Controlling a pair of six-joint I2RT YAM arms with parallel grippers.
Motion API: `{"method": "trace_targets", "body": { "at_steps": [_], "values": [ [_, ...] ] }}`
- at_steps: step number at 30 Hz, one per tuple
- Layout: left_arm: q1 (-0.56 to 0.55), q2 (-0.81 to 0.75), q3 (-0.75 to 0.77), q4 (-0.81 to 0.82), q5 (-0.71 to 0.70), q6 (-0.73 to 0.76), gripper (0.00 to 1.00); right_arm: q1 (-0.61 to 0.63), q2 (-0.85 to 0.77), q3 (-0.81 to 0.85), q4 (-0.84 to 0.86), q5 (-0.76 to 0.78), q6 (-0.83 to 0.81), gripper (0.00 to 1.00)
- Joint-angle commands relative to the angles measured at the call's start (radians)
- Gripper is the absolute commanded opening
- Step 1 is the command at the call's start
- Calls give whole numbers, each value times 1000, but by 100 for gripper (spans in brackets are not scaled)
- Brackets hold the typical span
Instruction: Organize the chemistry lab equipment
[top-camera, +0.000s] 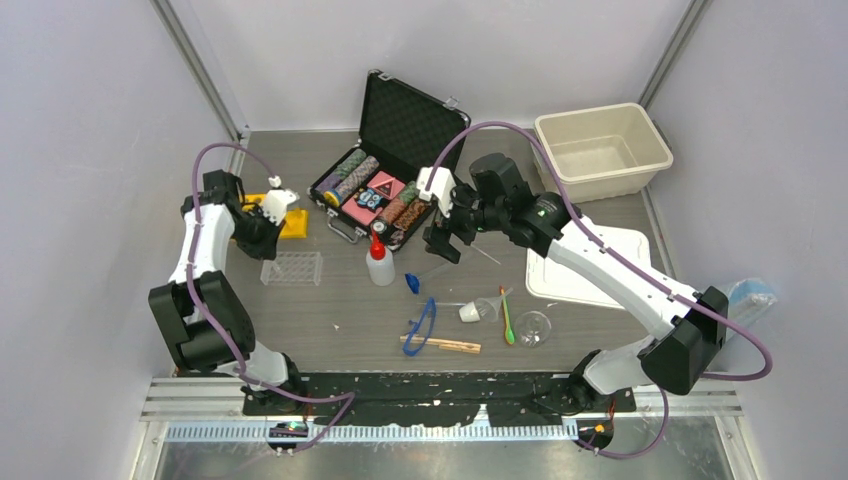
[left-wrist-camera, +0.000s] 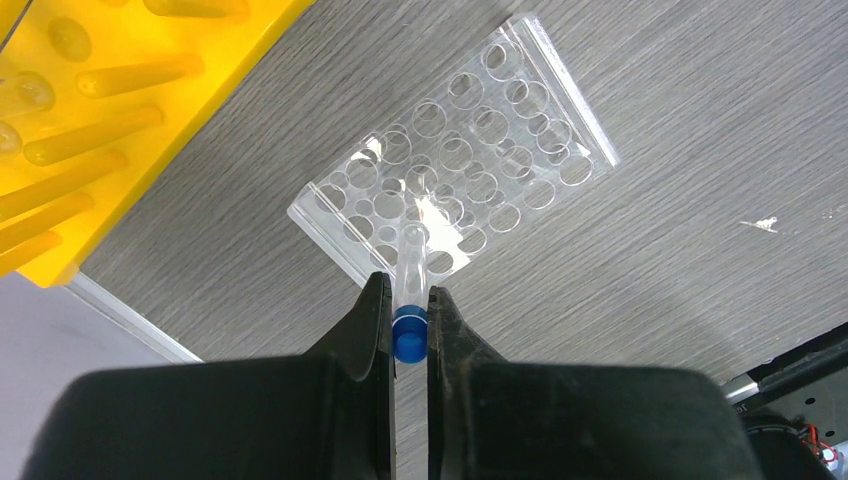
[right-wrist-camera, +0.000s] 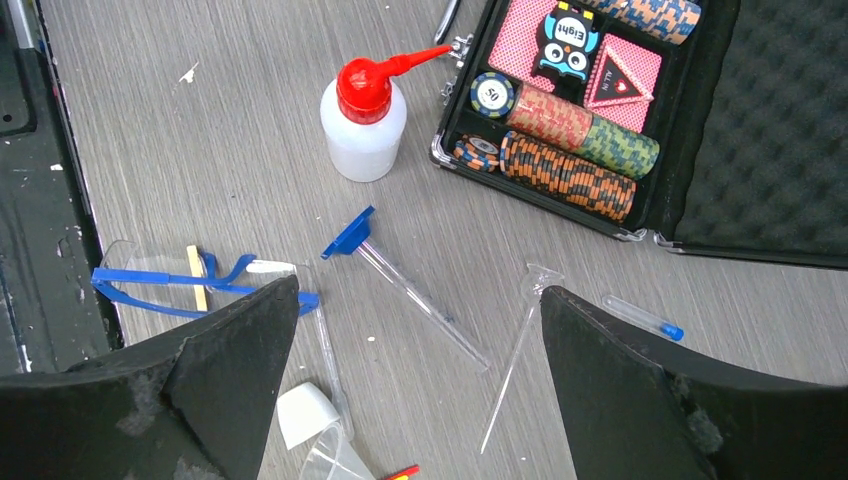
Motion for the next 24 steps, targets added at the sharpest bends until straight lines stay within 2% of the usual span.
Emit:
{"method": "trace_targets", "body": {
  "at_steps": [1, 17, 24],
  "values": [
    [6, -3, 8, 29, 25, 18, 0, -3, -38, 2, 24, 1, -9, 95],
    [5, 5, -122, 149, -5, -26, 0, -4, -16, 17, 25, 12, -8, 95],
    [7, -4, -130, 140, -8, -27, 0, -4, -13, 18, 24, 14, -9, 95]
  ]
}}
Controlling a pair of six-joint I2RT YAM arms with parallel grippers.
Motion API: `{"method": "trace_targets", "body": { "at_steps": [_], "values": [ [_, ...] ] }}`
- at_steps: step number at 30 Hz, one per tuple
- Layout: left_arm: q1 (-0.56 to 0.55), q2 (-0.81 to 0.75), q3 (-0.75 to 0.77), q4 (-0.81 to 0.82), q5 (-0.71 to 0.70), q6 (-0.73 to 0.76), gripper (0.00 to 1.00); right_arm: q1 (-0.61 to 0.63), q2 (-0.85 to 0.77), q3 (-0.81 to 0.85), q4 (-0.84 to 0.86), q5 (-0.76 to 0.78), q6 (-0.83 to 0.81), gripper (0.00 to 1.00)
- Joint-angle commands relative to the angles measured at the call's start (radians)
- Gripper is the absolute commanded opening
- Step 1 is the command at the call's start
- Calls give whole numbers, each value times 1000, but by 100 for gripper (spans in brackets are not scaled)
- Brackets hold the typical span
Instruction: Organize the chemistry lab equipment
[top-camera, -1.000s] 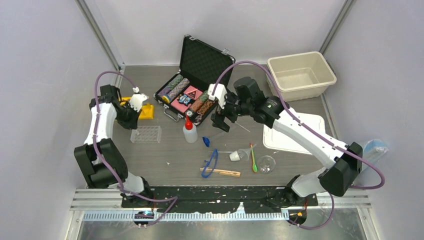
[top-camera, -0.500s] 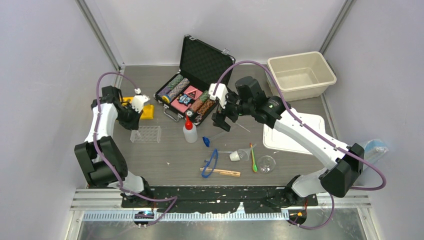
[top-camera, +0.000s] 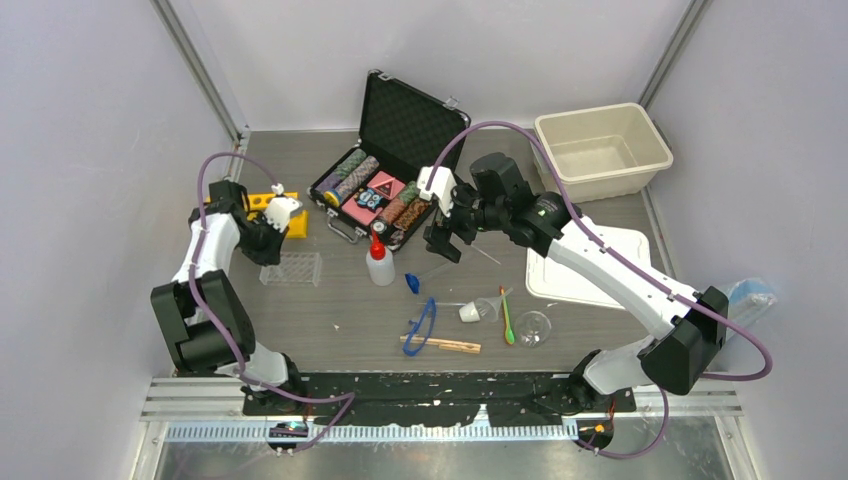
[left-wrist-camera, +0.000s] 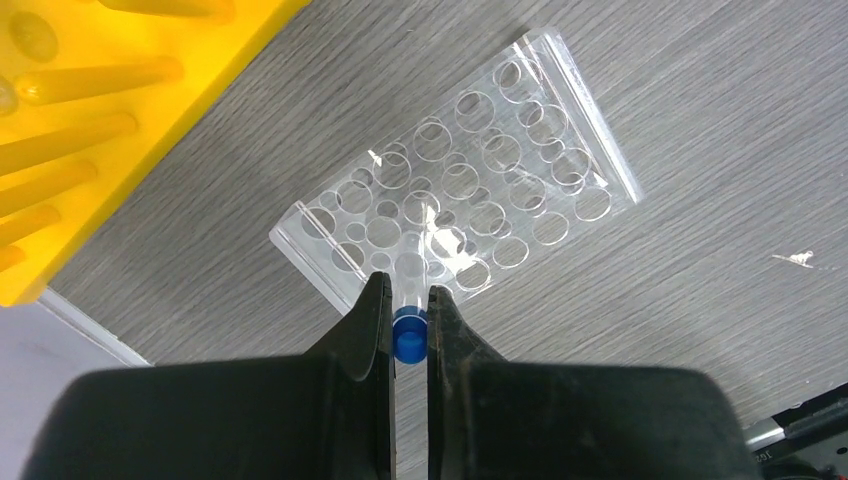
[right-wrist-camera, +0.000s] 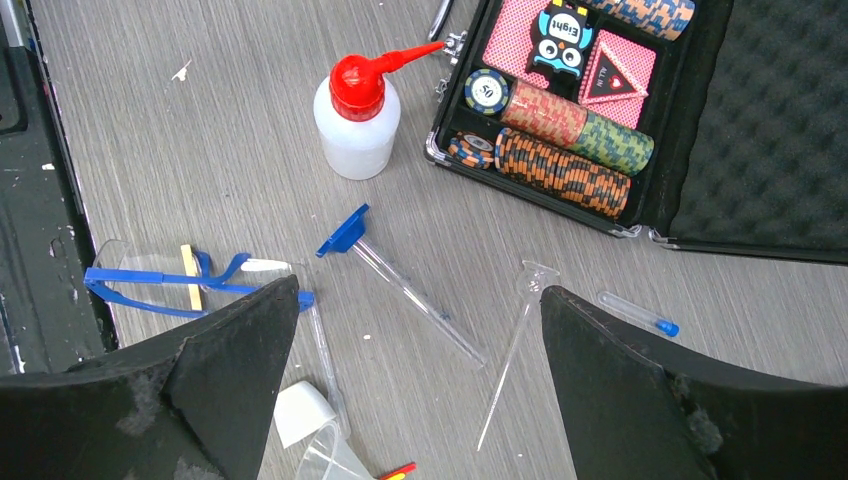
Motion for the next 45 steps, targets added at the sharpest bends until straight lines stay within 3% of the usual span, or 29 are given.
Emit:
{"method": "trace_targets", "body": {
  "at_steps": [1, 6, 12, 19, 22, 25, 26, 29, 33, 40, 45],
  "values": [
    [10, 2, -19, 10, -9, -3, 0, -4, -10, 20, 24, 7, -5, 95],
    [19, 19, -17, 24, -8, -26, 2, -5, -7, 22, 25, 9, -7, 95],
    [22, 20, -15, 18, -13, -31, 27, -5, -7, 19, 25, 16, -10, 95],
    [23, -34, 24, -35, 2, -48, 43, -13, 0, 17, 23, 15, -9, 95],
    [23, -68, 53, -71, 3, -67, 57, -30, 10, 25, 15, 11, 2, 95],
    [22, -118, 77, -94, -11, -89, 83, -67, 40, 39, -3, -5, 20, 95],
    [22, -136, 84, -96, -18, -95, 97, -90, 56, 49, -10, -10, 35, 95],
    [22, -181, 121, -98, -40, -147, 100, -150, 118, 82, -18, 20, 94, 96],
    [23, -235, 208, -90, -9, -255, 100, -201, 243, 168, -36, 174, 209, 99],
    [16, -315, 269, -27, 33, -406, 100, -285, 428, 244, -12, 533, 550, 75],
    [10, -334, 271, -7, 39, -404, 100, -291, 558, 327, -2, 584, 641, 71]
  ]
}}
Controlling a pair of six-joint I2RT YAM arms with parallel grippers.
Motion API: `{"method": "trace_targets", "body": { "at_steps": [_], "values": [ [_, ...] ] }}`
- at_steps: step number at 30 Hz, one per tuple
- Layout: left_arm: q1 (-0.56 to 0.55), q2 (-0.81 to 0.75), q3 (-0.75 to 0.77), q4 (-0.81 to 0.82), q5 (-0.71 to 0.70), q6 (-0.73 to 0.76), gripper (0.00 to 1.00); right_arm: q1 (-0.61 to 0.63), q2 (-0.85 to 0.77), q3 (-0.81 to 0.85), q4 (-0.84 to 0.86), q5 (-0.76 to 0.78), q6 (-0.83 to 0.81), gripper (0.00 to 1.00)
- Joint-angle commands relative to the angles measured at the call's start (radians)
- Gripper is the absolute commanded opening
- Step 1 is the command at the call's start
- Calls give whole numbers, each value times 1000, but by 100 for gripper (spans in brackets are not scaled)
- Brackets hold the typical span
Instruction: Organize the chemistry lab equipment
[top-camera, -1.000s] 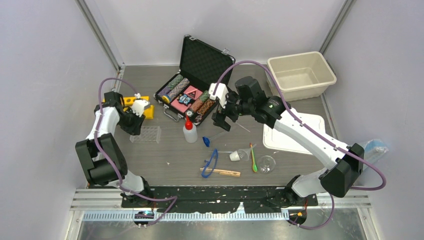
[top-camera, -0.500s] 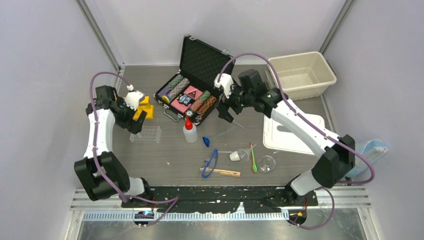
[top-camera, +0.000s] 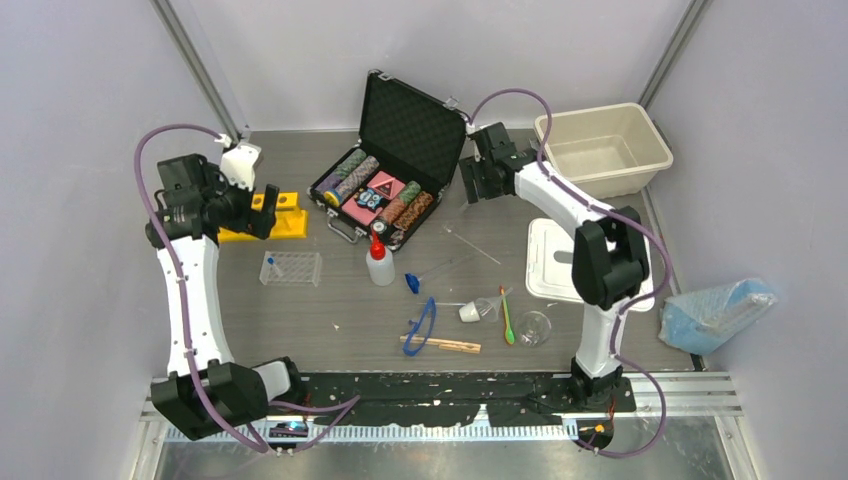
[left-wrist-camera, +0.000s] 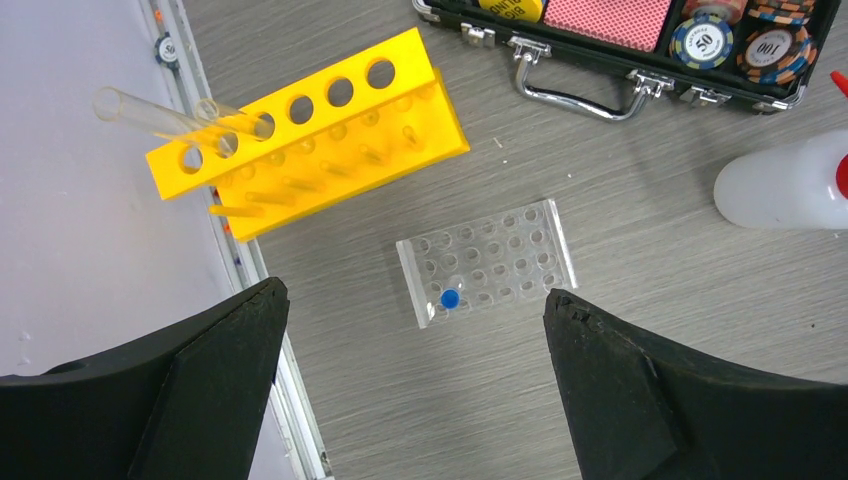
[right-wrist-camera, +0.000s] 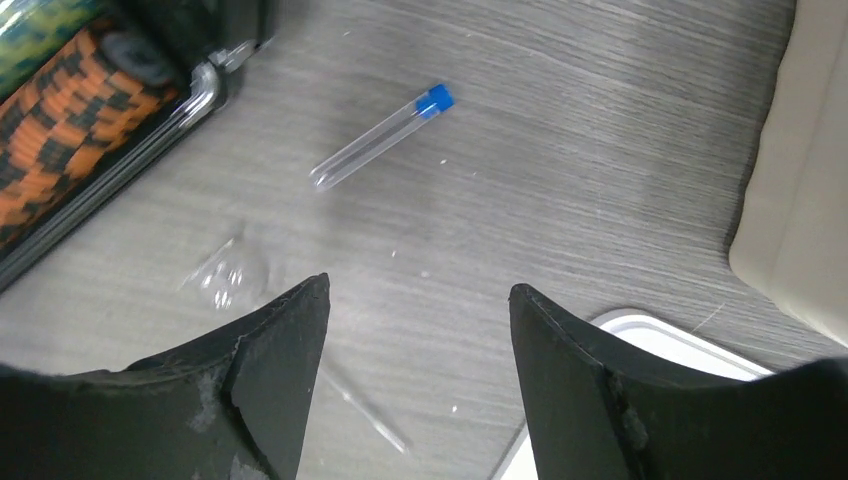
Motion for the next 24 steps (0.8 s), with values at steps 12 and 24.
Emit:
{"method": "trace_targets", "body": {
  "at_steps": [12, 24],
  "values": [
    [-5, 18, 56, 31, -21, -49, 99, 6, 233, 126, 194, 128, 276, 70],
    [-5, 49, 81, 19, -48, -40, 100, -8, 302, 65, 190, 156, 354, 61]
  ]
}}
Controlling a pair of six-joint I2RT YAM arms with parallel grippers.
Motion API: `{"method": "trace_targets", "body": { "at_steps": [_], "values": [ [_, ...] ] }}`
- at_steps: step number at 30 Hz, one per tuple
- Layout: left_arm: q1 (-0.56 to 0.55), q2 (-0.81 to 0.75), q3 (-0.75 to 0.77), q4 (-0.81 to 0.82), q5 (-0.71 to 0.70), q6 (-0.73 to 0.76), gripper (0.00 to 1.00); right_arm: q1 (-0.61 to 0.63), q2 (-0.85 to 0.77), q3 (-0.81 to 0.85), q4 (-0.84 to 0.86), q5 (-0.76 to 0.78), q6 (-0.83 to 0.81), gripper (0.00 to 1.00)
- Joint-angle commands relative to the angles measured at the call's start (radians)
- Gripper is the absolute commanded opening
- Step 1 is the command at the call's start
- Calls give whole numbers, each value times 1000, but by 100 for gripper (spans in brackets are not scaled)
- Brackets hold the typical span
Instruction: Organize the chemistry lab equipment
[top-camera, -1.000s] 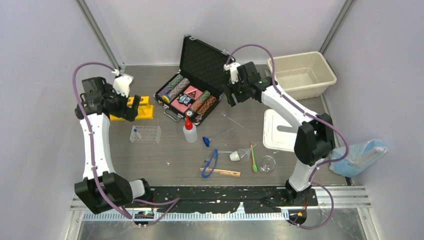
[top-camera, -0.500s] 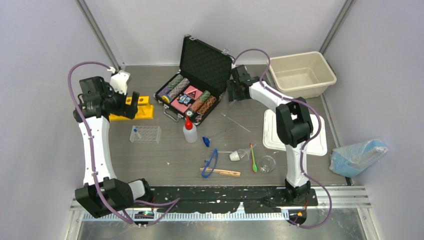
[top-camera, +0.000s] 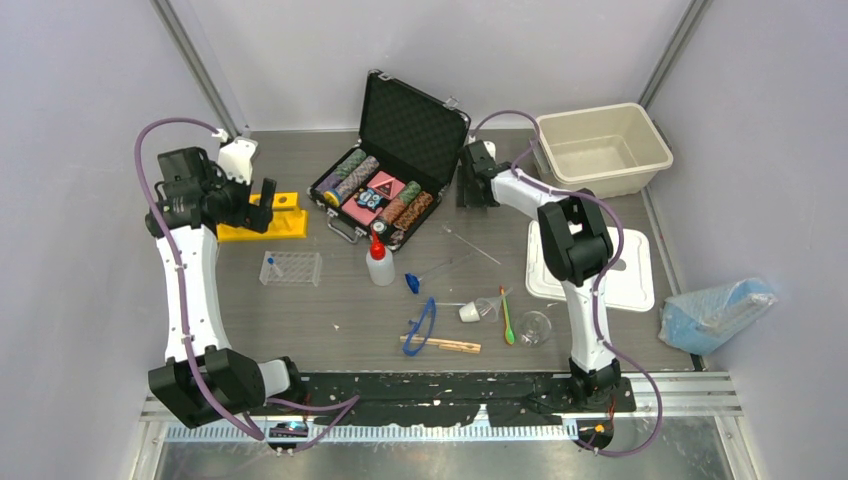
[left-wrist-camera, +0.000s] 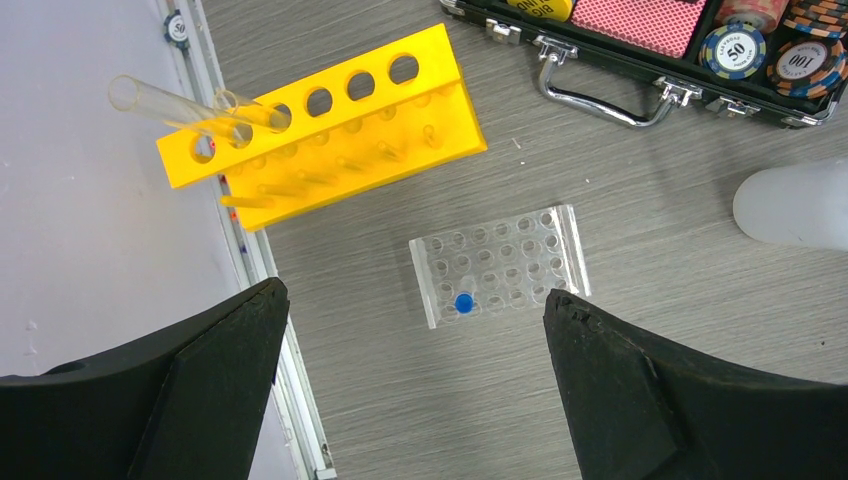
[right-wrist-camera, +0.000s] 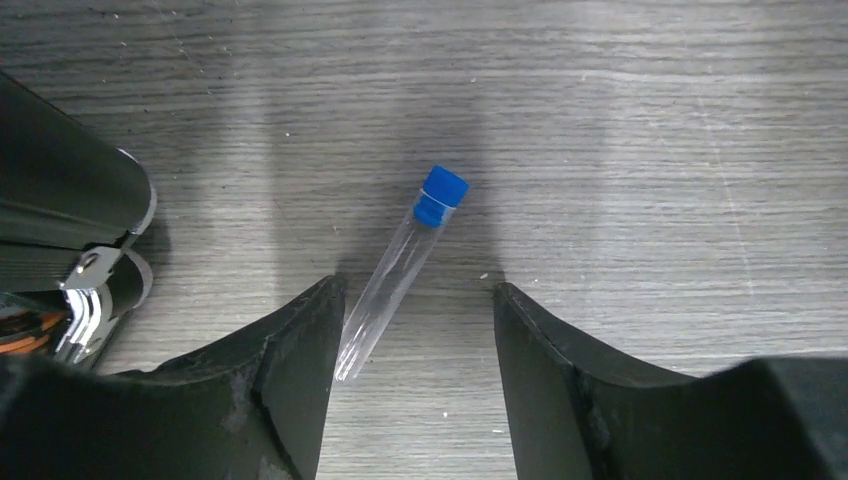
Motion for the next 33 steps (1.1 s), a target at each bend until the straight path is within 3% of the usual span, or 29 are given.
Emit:
{"method": "trace_targets", "body": {
  "at_steps": [1, 5, 14, 19, 25, 29, 33],
  "values": [
    [-2, -2, 42, 13, -8, -5, 100, -13, -4, -25, 31, 32, 60, 58],
    [-3, -8, 42, 8, -10, 12, 100, -42, -20, -54, -15, 21, 70, 48],
    [-3, -24, 74, -55, 67, 15, 99, -99, -198, -240, -23, -131, -52, 7],
    [-16, -11, 160, -190, 220, 43, 100, -103, -475, -373, 146, -321, -200, 5],
    [-107, 19, 300, -378, 462, 28, 100, -74, -729, -406, 192, -687, -468, 5],
    [-212, 43, 383, -434, 608, -49, 97, 57, -856, -420, 210, -720, -607, 5],
    [-301, 34, 352, -336, 699, -268, 94, 215, -931, -439, 236, -721, -689, 5]
  ]
}}
